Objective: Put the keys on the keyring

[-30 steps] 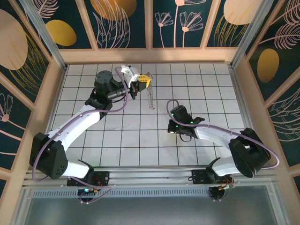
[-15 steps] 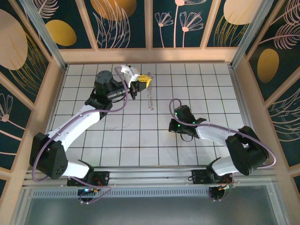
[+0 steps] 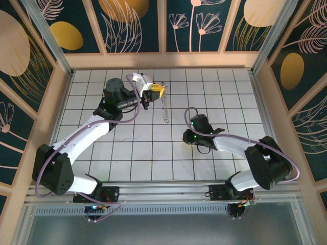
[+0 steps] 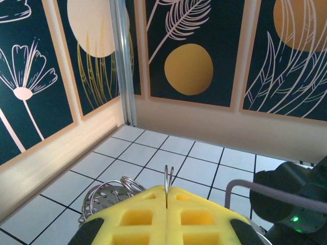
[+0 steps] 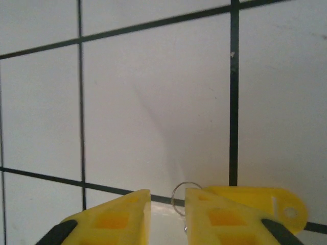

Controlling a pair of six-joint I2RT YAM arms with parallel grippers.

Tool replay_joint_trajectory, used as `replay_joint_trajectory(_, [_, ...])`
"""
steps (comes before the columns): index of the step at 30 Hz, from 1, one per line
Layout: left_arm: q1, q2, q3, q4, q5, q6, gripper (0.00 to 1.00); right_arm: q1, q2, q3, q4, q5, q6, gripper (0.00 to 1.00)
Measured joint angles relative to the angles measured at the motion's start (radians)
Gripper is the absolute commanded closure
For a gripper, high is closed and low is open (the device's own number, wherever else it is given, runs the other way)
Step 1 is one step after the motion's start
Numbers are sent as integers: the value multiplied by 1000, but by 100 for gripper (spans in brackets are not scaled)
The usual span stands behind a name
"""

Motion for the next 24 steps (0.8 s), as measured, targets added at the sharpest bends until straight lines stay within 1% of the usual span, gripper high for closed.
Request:
replay_joint_trajectory(3, [0, 0, -2, 4, 0, 0, 100, 1, -47, 0, -22, 13, 0, 66])
replay_joint_trajectory(7, [0, 0, -5, 9, 0, 0, 100, 15, -75, 0, -62, 55, -1, 61])
replay_joint_trajectory(9, [0, 0, -8, 12, 0, 0, 100, 31, -75, 0, -84, 77, -8, 61])
replay_joint_trajectory(17, [0, 0, -13, 17, 0, 0, 100, 114, -4, 52, -162, 198, -42, 61])
replay_joint_trajectory(21, [0, 0, -14, 18, 0, 0, 100, 135, 38, 93, -179, 246, -61, 64])
replay_joint_trajectory(24, [0, 0, -14, 18, 0, 0, 100, 146, 67, 118, -185, 270, -77, 68])
